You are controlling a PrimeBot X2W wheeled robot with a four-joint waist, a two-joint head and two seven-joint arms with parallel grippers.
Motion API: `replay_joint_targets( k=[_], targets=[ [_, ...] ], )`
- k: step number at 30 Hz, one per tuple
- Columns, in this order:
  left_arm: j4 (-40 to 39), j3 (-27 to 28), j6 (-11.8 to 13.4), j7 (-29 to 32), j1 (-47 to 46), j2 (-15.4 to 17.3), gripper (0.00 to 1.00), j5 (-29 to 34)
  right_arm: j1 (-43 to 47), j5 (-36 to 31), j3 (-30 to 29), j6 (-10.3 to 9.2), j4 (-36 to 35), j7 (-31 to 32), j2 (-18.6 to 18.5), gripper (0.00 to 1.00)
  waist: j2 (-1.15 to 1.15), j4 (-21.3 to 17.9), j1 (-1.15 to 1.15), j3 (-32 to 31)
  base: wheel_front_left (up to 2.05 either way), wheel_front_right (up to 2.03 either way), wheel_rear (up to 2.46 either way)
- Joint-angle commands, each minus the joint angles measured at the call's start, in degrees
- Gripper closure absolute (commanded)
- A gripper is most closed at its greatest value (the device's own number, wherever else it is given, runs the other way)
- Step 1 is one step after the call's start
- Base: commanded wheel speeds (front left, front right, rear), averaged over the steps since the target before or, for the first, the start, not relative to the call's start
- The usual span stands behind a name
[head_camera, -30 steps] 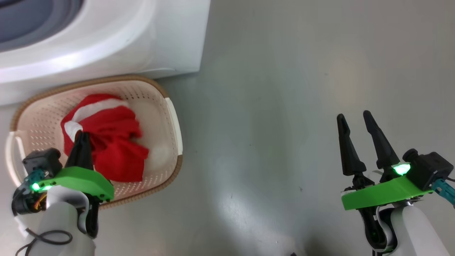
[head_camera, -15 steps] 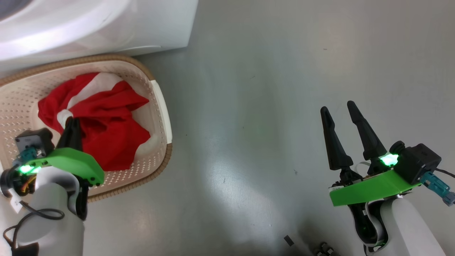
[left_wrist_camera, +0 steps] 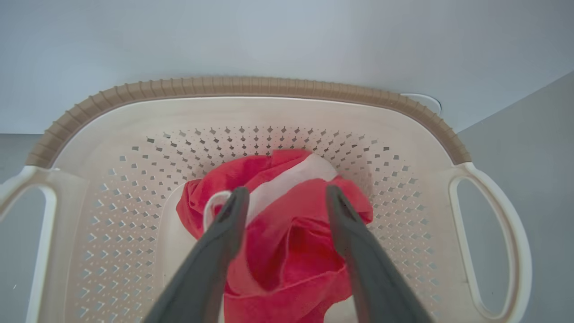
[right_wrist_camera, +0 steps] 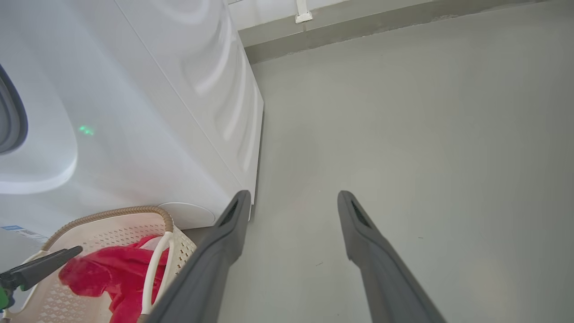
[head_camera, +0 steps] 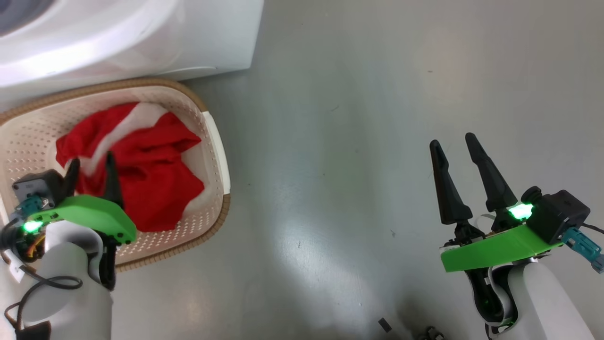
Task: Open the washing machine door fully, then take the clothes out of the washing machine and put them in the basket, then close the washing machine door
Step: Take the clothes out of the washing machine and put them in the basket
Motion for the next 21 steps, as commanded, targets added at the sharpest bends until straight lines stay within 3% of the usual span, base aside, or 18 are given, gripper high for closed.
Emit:
replay_joint_targets(
  k=[1,8,21],
  targets=[
    [-0.49,1.52,-0.32,-0.28,2.24,1.26,0.00,0.11,0.71,-0.38,0.73,0.37,-1.08,-0.36,-0.44,0.00,0.00,0.46,0.00,-0.83,0.00,0.00,0.00],
    [-1.45,2.63,-0.32,-0.28,5.07,0.30,0.00,-0.69,1.42,-0.95,-0.09,0.37,-0.19,-0.36,-0.44,0.00,0.00,1.22,0.00,-4.83,0.00,0.00,0.00],
    [-11.62,1.18,-0.32,-0.28,11.64,-1.47,0.00,-3.27,3.42,-2.89,-1.07,0.37,1.13,-0.36,-0.44,0.00,0.00,3.75,0.00,-13.34,0.00,0.00,0.00]
  ],
)
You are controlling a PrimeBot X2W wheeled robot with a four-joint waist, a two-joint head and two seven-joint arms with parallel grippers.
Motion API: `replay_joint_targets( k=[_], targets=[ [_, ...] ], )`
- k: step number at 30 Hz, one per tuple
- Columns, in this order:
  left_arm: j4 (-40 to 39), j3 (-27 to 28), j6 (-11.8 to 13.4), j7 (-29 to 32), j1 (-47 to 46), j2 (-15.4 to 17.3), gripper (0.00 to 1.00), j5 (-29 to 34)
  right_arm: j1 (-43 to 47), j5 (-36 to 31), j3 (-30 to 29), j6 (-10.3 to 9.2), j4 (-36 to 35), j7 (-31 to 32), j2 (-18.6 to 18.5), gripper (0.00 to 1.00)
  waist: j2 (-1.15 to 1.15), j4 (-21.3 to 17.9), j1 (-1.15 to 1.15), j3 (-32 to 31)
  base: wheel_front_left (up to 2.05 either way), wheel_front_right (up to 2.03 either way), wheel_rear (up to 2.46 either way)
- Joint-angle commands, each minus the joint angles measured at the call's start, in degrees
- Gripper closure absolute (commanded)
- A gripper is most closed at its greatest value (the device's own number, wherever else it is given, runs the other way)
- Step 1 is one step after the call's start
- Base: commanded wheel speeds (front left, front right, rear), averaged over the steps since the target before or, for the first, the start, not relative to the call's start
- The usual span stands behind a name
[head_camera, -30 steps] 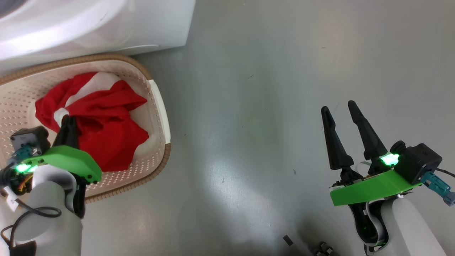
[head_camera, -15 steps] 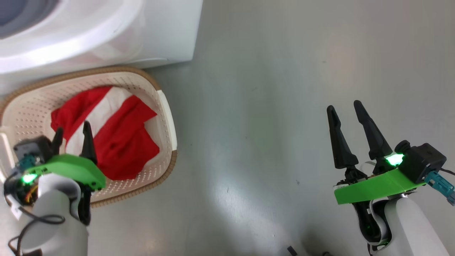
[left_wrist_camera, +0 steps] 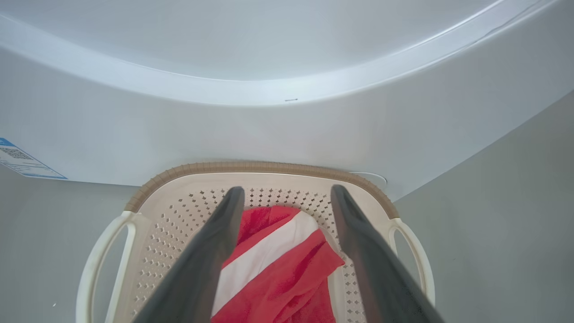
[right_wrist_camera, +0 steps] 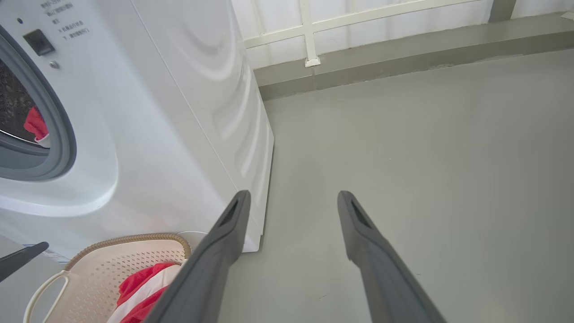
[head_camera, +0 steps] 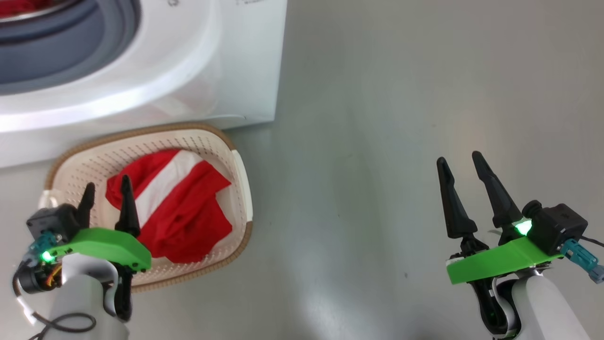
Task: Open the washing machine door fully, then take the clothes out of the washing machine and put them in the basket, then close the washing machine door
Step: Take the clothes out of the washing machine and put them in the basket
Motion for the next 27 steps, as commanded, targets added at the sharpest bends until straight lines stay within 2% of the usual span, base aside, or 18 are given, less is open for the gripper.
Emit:
replay_joint_targets(
  k=[1,13,27],
  targets=[
    [-2.53,0.54,-0.32,-0.28,2.89,1.26,0.00,-0.56,1.40,-0.91,0.72,0.36,-0.94,-0.36,-0.48,0.00,0.00,1.45,0.00,-3.38,0.00,0.00,0.00],
    [-12.25,-1.87,-0.32,-0.28,11.12,1.26,0.00,-1.82,6.25,-0.48,0.83,0.36,0.59,-0.36,-3.41,0.00,0.00,4.21,0.00,-13.07,0.00,0.00,0.00],
    [-24.50,-4.04,-0.32,-0.28,22.03,0.72,0.00,-2.17,11.93,0.21,0.37,0.36,0.55,-0.36,-4.34,0.00,0.00,5.38,0.00,-21.42,0.00,0.00,0.00]
  ],
)
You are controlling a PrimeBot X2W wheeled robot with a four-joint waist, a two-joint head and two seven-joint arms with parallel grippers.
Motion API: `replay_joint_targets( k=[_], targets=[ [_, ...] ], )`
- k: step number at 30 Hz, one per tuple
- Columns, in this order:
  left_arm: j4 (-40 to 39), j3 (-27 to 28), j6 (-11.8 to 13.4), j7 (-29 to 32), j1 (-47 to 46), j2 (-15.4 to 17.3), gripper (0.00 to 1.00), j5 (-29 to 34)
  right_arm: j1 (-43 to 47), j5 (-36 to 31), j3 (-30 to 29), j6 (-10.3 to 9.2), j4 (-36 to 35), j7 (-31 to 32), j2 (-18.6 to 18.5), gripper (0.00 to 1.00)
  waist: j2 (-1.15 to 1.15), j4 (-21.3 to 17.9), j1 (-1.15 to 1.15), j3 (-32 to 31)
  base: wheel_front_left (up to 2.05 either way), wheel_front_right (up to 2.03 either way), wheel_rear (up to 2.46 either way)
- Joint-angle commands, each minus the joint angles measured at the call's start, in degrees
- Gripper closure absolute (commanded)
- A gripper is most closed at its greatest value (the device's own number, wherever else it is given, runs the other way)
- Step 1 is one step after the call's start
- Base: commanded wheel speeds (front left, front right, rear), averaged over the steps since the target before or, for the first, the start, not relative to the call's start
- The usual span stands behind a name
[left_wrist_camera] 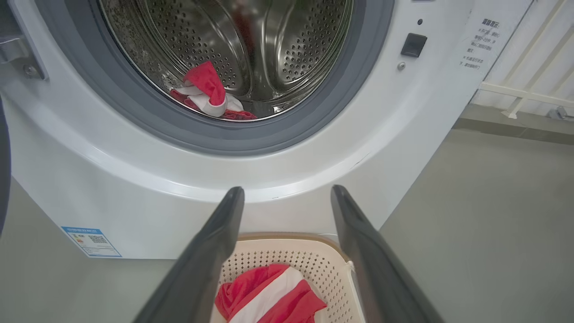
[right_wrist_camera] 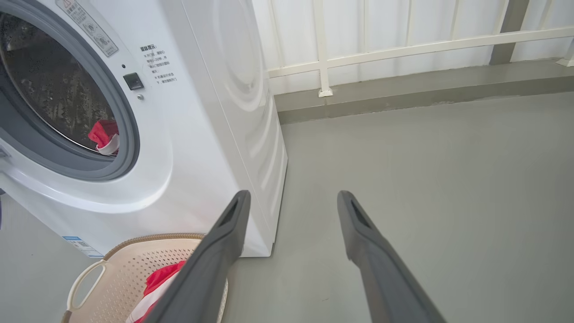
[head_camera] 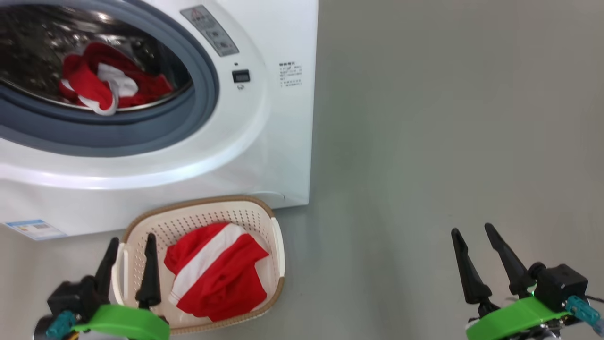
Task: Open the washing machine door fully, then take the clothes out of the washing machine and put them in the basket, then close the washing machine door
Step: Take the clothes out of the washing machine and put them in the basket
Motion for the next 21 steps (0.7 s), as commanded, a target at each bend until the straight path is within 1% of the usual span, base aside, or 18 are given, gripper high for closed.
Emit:
replay_joint_targets(
  k=[1,11,21],
  targets=[
    [-2.65,1.23,-0.32,-0.28,1.68,0.78,0.00,0.38,1.06,0.61,1.08,0.36,-1.41,-0.37,-1.14,0.00,0.00,0.88,0.00,-2.90,0.00,0.00,0.00],
    [-8.20,0.02,-0.32,-0.28,9.68,0.28,0.00,0.89,5.97,1.14,0.57,0.36,-2.28,-0.37,-1.73,0.00,0.00,1.45,0.00,-7.78,0.00,0.00,0.00],
    [-12.91,0.58,-0.32,-0.28,15.94,0.17,0.00,0.40,10.11,1.38,-0.68,0.36,-3.58,-0.37,-1.85,0.00,0.00,1.62,0.00,-9.92,0.00,0.00,0.00]
  ],
)
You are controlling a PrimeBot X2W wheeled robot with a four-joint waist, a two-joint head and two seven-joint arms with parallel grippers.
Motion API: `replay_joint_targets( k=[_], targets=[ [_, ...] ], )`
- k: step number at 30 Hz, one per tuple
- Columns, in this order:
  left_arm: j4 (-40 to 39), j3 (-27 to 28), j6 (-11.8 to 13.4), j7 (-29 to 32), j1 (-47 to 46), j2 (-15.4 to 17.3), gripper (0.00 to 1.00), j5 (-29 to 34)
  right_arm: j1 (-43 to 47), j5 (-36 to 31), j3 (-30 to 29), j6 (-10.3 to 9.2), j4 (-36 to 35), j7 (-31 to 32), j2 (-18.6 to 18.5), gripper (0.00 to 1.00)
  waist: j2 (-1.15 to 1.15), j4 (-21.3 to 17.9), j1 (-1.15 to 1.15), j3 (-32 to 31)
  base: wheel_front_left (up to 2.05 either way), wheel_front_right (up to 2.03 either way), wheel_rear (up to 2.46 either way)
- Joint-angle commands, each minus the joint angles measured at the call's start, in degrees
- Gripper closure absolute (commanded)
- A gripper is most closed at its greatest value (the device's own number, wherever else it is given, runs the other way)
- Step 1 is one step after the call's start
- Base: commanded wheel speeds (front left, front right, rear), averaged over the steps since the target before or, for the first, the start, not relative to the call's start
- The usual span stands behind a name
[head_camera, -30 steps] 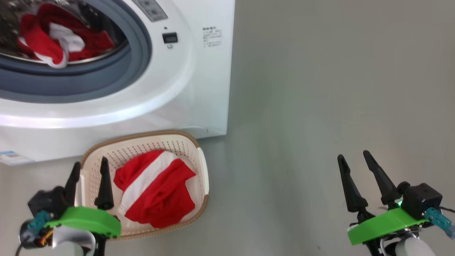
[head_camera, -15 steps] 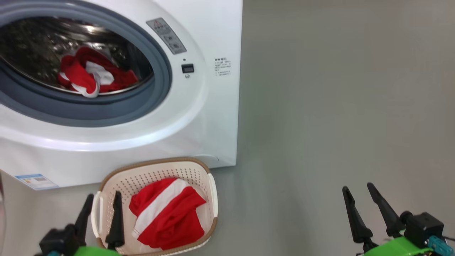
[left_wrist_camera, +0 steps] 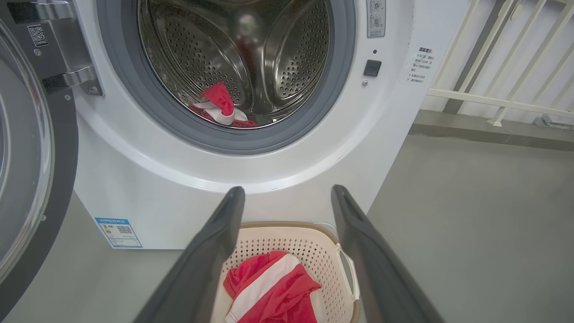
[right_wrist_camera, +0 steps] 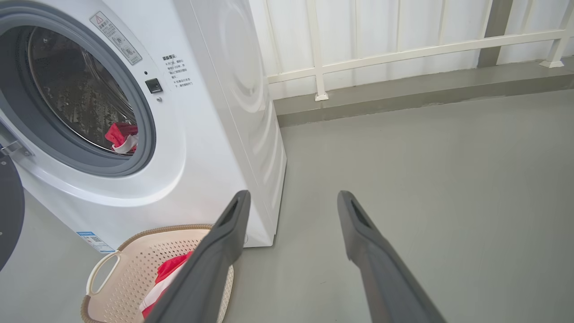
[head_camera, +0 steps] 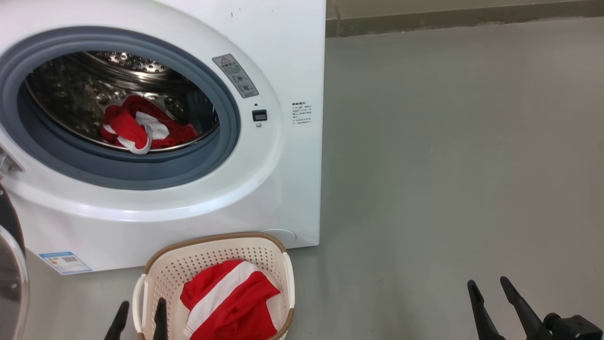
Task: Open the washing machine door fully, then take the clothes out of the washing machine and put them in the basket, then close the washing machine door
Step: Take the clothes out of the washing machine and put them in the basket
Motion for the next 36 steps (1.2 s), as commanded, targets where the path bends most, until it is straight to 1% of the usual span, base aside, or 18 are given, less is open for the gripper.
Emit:
replay_joint_targets(
  k=[1,13,21,25,29,33,36],
  targets=[
    [-1.94,1.91,-0.32,-0.28,-0.30,0.53,0.00,-0.11,-0.60,0.34,0.77,0.37,-1.60,-0.37,-1.06,0.00,0.00,0.13,0.00,-0.25,0.00,0.00,0.00],
    [-2.51,2.09,-0.32,-0.28,-0.15,0.52,0.00,-1.11,-0.62,0.17,0.18,0.37,-2.09,-0.37,-0.76,0.00,0.00,0.54,0.00,0.25,0.00,0.00,0.00],
    [-1.65,1.65,-0.32,-0.28,-2.36,0.51,0.00,-1.54,-2.35,0.16,0.19,0.37,-2.40,-0.37,-0.01,0.00,0.00,0.54,0.00,2.92,0.00,0.00,0.00],
    [1.51,0.75,-0.31,-0.28,-6.45,0.51,0.00,-1.22,-3.73,0.12,0.26,0.37,-2.36,-0.37,0.82,0.00,0.00,0.56,0.00,5.01,0.00,0.00,0.00],
    [5.14,0.48,0.29,-0.28,-12.15,0.51,0.00,-1.32,-5.72,0.27,0.53,0.37,-2.34,-0.37,1.56,0.00,0.00,-0.16,0.00,7.72,0.00,0.00,0.00],
    [9.52,1.29,0.34,-0.28,-19.53,0.59,0.00,1.26,-7.64,0.34,1.09,0.37,-2.44,-0.37,2.30,0.00,0.00,-1.38,0.00,11.23,0.00,0.00,0.00],
    [13.87,2.41,0.55,-0.28,-26.26,1.72,0.00,2.60,-9.29,0.40,1.65,0.37,-2.40,-0.37,2.70,0.00,0.00,-2.48,0.00,14.28,0.00,0.00,0.00]
  ],
)
